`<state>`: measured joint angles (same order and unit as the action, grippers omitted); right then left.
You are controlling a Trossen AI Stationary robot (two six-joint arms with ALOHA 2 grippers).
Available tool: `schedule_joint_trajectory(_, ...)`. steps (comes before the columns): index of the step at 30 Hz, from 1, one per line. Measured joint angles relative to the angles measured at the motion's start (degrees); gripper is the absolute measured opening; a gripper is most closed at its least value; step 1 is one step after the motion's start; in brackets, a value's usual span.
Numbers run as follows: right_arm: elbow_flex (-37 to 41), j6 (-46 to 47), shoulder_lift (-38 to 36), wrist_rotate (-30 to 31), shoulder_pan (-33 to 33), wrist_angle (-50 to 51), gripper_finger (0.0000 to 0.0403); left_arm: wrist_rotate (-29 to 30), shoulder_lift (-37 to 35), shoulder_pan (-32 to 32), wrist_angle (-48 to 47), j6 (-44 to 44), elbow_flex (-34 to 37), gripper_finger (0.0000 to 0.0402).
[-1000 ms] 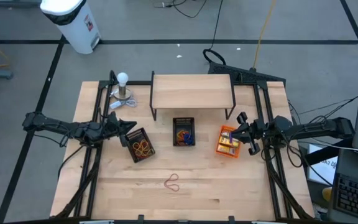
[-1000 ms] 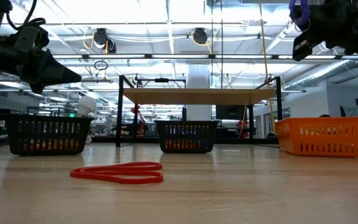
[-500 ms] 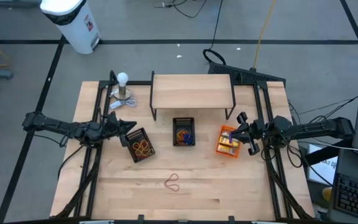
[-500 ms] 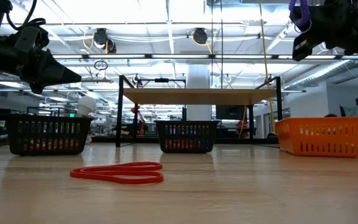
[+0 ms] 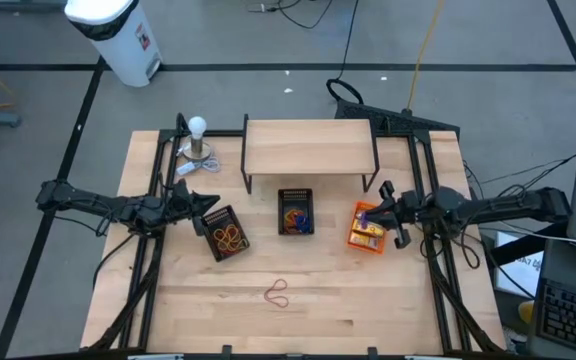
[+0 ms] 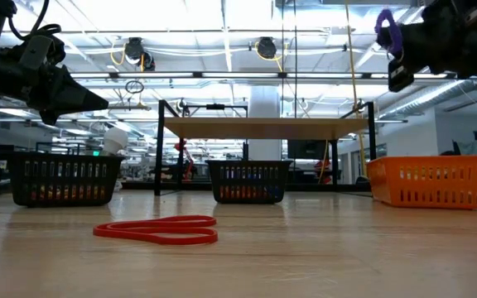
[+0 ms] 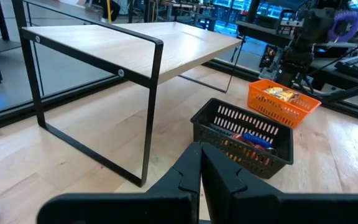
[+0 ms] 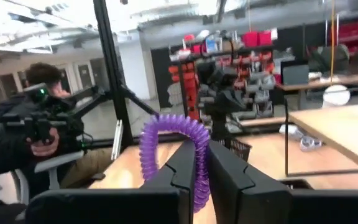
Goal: Pick & Place Office Desk Supplies
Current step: Put the violet spring keychain into the right black basket
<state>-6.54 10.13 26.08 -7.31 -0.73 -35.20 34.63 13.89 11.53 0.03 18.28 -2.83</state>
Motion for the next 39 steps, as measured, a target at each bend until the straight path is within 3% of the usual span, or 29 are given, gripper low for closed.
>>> schedule_joint_trajectory(6, -9.3, -0.2, 3.7, 1.9, 0.0, 11.1, 0.0018, -0.3, 0.0, 0.0, 0.0, 0.0, 0.0, 0.001)
schedule_joint_trajectory(14, -21.7, -0.3, 16.9, 6.1, -0.1, 23.3, 0.0018, -0.5, 0.0, 0.0, -0.1, 0.0, 0.0, 0.001)
schedule_joint_trajectory(26, -34.5, -1.0, 44.5, 7.5, 0.8, 24.3, 0.0018, -0.5, 0.0, 0.0, 0.1, 0.1, 0.0, 0.001)
schedule_joint_trajectory(39, -45.6, -4.3, 62.2, 7.3, 6.4, 26.4, 0.0018, -0.5, 0.0, 0.0, 0.1, 0.5, 0.0, 0.001)
